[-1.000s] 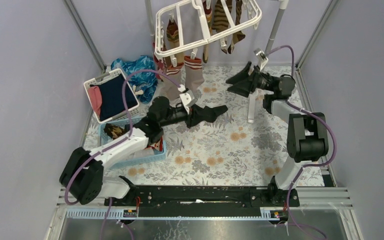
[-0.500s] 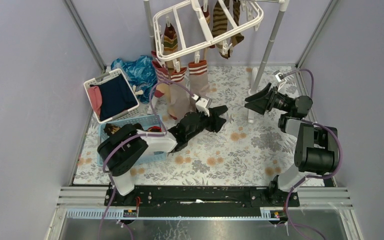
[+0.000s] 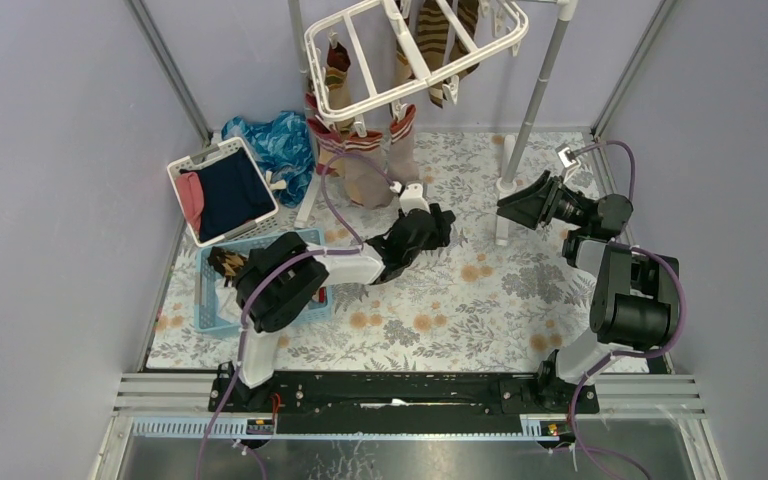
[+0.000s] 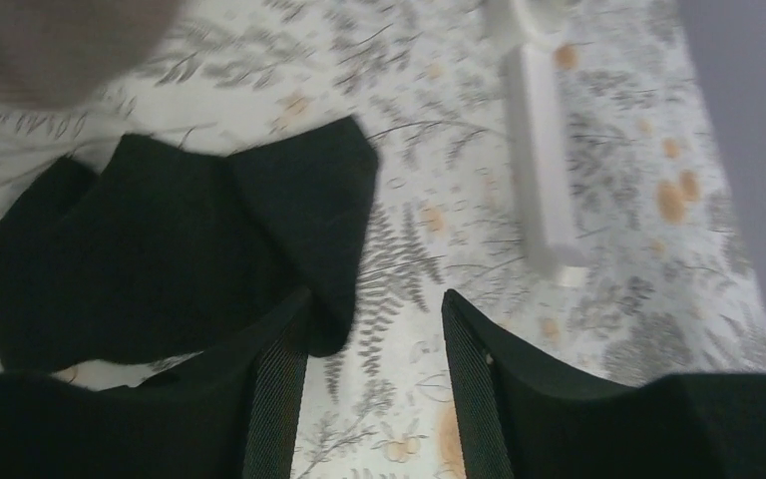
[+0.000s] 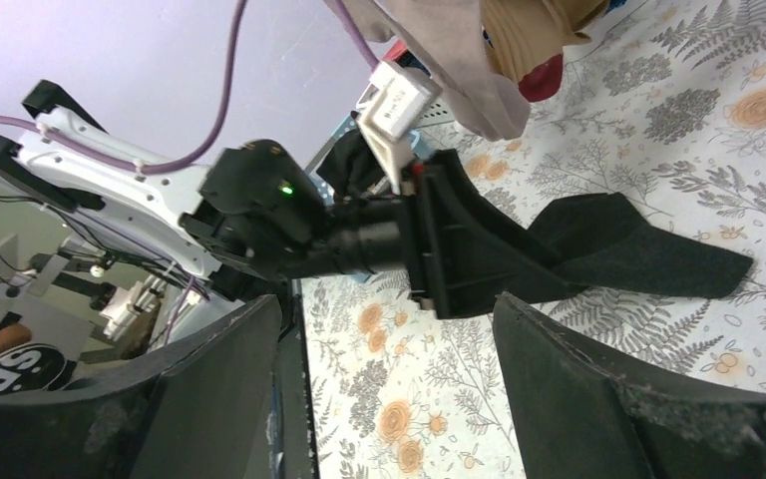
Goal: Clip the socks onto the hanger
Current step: Pick up the sock at the center of the board.
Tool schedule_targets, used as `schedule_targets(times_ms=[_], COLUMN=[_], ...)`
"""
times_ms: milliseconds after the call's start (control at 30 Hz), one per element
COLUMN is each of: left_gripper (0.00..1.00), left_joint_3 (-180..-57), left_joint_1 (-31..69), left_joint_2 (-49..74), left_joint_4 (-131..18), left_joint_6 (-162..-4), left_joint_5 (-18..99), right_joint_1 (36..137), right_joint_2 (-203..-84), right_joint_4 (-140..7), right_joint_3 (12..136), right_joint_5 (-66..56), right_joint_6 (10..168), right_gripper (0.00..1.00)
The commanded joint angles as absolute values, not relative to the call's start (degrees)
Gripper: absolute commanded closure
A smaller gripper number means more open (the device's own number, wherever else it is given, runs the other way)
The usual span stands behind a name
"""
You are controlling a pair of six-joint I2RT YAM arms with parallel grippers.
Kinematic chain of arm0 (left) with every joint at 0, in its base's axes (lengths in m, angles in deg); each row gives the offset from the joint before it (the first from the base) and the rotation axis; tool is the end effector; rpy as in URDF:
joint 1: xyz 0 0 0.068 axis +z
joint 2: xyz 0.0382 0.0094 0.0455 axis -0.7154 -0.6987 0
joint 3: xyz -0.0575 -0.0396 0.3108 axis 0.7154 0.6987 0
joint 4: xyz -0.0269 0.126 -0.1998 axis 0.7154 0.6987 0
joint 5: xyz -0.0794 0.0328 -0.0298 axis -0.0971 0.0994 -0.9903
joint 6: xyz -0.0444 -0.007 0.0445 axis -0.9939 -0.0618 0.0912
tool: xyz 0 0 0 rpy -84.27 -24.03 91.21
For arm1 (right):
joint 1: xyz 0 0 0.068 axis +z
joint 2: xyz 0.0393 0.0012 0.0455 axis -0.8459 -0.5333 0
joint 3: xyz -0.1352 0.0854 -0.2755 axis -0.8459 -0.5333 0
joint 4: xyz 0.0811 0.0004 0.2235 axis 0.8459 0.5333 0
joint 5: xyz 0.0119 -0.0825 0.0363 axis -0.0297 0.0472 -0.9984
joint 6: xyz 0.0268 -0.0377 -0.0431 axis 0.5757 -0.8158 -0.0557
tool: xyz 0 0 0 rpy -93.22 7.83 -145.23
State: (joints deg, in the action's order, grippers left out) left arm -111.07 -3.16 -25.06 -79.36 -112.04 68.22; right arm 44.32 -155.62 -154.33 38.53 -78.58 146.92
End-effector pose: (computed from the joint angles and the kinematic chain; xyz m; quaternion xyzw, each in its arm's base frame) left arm 0.3039 -0.3232 0.2314 -0.0303 0.8250 -0.2839 0.4877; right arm 0.2877 -0.0194 0.3295 -0.2244 0.6392 0.5650 0.4710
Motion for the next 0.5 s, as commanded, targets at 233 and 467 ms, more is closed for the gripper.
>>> schedule_targets(times_ms=[233, 467], left_gripper=[0.45, 0.91], left_joint_3=[-117.61, -117.39], left_joint_1=[-2.53, -1.11], left_joint_2=[-31.97, -32.7], left_joint_4=[-70.13, -76.51], left_joint_6=[-120.92, -117.5], left_joint_5=[73.55, 70.14], right_joint_1=[44.15, 44.16], right_joint_2=[-150.44, -147.5], right_joint_4=[-164.18, -164.17], right_joint_3=[39.12, 37.72], right_joint_5=[-80.02, -81.99], right_joint_6=[153.36, 153.33], right_gripper=[0.13, 0.13])
